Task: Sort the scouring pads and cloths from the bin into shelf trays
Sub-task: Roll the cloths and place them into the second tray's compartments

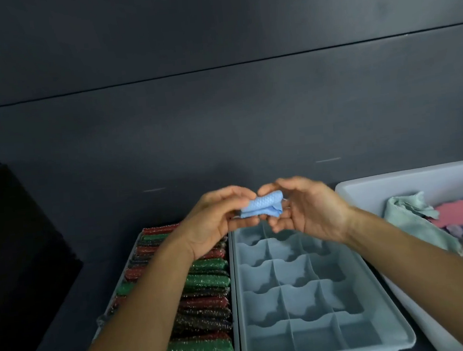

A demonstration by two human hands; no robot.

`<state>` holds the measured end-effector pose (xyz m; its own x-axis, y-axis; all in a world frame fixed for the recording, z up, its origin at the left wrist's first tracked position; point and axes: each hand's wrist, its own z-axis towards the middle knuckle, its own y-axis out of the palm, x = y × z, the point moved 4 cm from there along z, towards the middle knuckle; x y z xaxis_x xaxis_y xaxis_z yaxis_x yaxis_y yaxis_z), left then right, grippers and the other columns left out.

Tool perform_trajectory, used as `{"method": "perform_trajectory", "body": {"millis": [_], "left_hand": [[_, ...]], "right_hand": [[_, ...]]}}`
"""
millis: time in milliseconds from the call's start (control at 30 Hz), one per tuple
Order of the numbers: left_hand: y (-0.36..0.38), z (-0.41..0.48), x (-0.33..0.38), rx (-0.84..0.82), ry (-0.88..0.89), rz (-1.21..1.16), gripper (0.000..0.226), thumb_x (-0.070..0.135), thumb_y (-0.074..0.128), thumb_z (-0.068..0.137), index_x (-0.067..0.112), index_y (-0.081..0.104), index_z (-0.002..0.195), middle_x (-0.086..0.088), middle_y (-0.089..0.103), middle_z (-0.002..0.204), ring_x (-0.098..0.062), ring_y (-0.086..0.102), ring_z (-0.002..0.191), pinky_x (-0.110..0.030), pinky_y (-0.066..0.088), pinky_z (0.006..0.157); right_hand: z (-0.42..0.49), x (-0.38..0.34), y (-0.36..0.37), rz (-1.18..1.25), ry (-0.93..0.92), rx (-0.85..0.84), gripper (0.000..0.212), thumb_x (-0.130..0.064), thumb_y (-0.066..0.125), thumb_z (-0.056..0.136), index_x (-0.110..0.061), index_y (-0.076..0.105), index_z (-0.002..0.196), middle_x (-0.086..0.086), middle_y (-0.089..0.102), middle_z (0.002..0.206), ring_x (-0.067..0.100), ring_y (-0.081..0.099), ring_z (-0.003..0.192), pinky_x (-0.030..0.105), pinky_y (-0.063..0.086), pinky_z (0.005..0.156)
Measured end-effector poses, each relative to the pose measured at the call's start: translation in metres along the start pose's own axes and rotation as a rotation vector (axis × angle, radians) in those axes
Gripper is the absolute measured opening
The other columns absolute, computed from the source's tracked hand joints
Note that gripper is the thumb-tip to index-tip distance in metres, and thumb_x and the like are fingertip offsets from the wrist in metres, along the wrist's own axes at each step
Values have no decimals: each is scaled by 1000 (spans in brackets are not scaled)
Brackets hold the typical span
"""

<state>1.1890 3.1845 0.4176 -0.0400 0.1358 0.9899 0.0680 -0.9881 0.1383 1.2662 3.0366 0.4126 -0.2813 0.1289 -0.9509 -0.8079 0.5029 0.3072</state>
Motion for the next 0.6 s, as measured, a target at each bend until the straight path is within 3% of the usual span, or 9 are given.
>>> {"method": "perform_trajectory", "body": {"millis": [67,133,233,333,467,600], "left_hand": [[-13,15,-4,29,20,229,19,-5,63,86,10,68,95,-9,64,100,-20,64,91,-31,57,80],[-25,28,-13,69,24,433,30,-4,70,79,15,65,101,-5,65,99,-14,62,87,-25,53,77],[-33,42,-27,113,33,757,34,-2,74,75,18,64,102,2,65,95,-10,61,82,-19,48,69],[-36,49,-40,168,70,1023,31,0,72,73,21,63,95,9,63,89,-10,61,79,-21,49,63],[-44,52,-56,174,78,1169,35,3,72,73,26,58,96,10,62,95,-12,62,88,-32,56,75],[-48,49,-68,63,-32,1173,49,12,71,82,26,49,123,9,55,111,-15,56,104,-36,51,90]], "right_hand": [[16,-1,-9,-334,-29,85,10,-13,58,90,-14,65,97,10,66,81,19,60,67,31,48,69],[32,4,-21,-605,-20,171,20,-7,67,83,-16,62,100,11,68,83,15,61,72,29,46,71],[49,19,-33,-779,6,207,27,-5,74,74,-15,66,97,12,71,92,15,63,79,34,51,78],[63,41,-40,-894,-12,268,20,-5,73,72,-18,67,86,3,69,80,13,61,71,39,56,70],[78,67,-45,-996,-14,306,19,-24,72,64,-34,66,79,-10,70,76,10,65,70,40,58,71],[84,77,-48,-1227,49,316,17,-29,72,69,-39,67,82,-14,70,84,11,64,79,29,52,74]]}}
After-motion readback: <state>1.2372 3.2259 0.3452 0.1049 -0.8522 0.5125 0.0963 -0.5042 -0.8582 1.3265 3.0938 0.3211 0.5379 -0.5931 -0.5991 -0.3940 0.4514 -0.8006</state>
